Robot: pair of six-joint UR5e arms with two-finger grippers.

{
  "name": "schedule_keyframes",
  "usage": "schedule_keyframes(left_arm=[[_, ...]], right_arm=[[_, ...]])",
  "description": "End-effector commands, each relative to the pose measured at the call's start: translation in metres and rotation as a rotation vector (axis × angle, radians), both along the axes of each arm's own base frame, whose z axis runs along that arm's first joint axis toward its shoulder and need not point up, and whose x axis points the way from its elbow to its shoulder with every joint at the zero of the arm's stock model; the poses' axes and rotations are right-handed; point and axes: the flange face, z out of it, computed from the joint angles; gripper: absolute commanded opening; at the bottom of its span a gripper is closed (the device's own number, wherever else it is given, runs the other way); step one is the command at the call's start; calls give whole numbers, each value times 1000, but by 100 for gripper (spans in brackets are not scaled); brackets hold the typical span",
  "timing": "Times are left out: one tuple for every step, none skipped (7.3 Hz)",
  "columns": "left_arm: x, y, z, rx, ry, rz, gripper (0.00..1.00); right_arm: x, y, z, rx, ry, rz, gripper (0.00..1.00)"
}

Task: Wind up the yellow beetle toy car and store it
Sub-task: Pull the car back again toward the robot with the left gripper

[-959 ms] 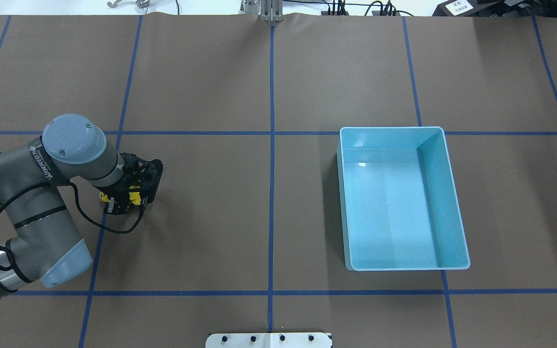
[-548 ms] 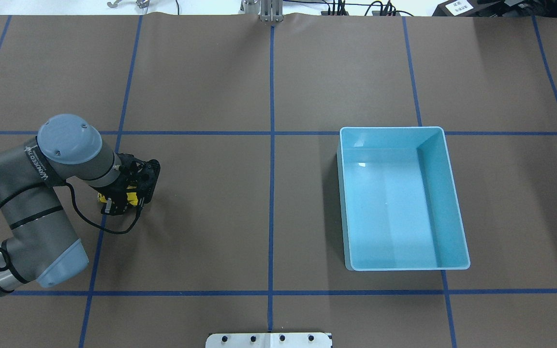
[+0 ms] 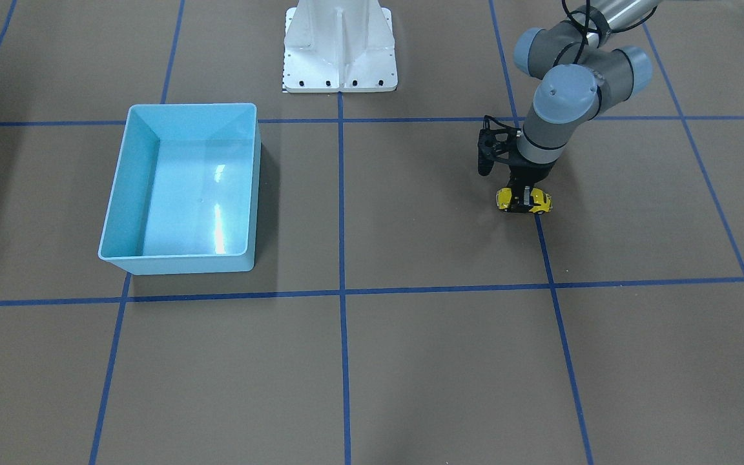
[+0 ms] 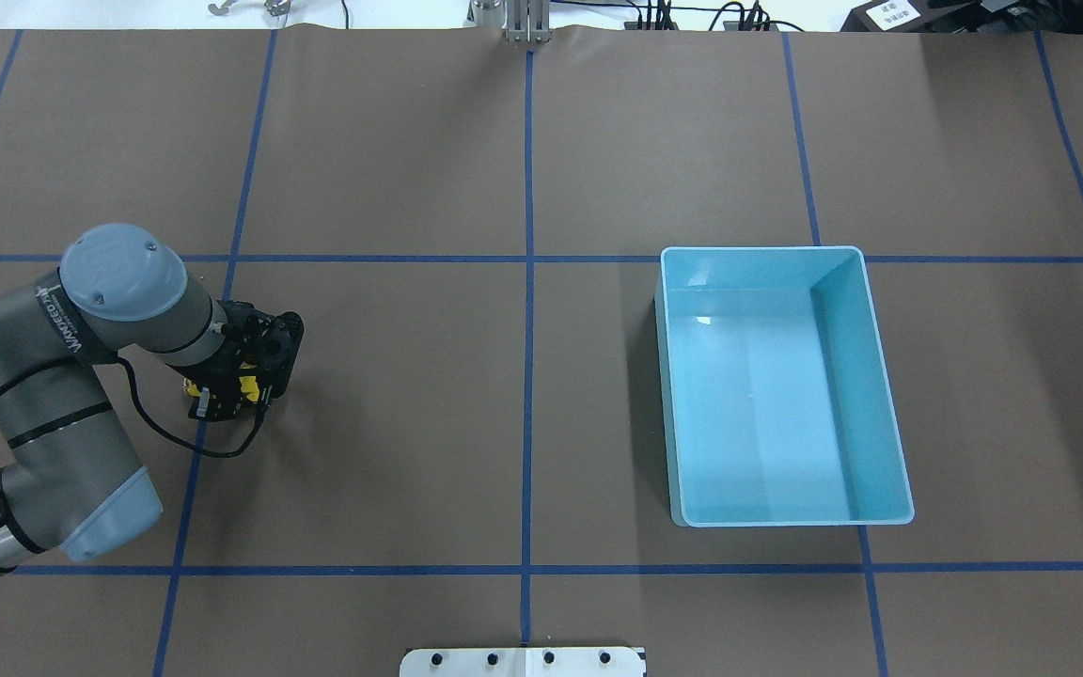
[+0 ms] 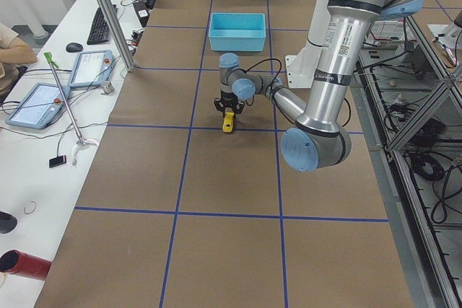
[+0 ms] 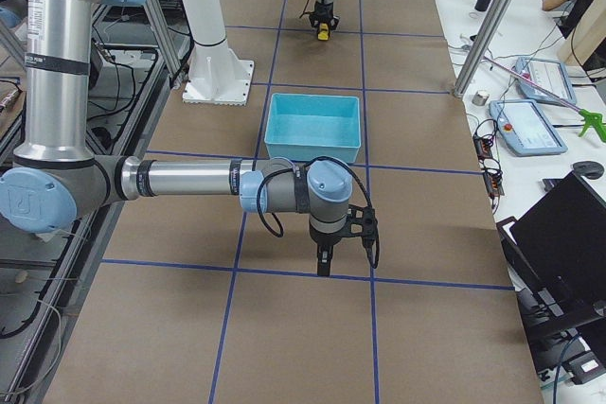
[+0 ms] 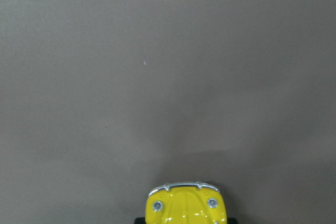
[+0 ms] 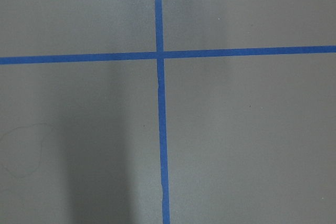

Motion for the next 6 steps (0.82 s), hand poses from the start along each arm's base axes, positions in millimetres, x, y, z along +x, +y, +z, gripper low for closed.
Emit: schedule_keyframes(left_arm=[[-14, -3, 10, 1, 13, 20, 6], [-18, -3, 16, -4, 10, 25, 6], [-20, -3, 17, -2, 15, 23, 6], [-24, -1, 20, 0, 18, 22, 6], [-26, 0, 24, 4, 22, 20, 6], [-31, -1, 25, 3, 22, 16, 6]], right_arm=[[0, 0, 0, -1, 0, 0, 100], [0, 0, 0, -1, 0, 0, 100], [0, 0, 0, -1, 0, 0, 100], [0, 0, 0, -1, 0, 0, 100], [0, 0, 0, 1, 0, 0, 100], [0, 0, 0, -1, 0, 0, 100]])
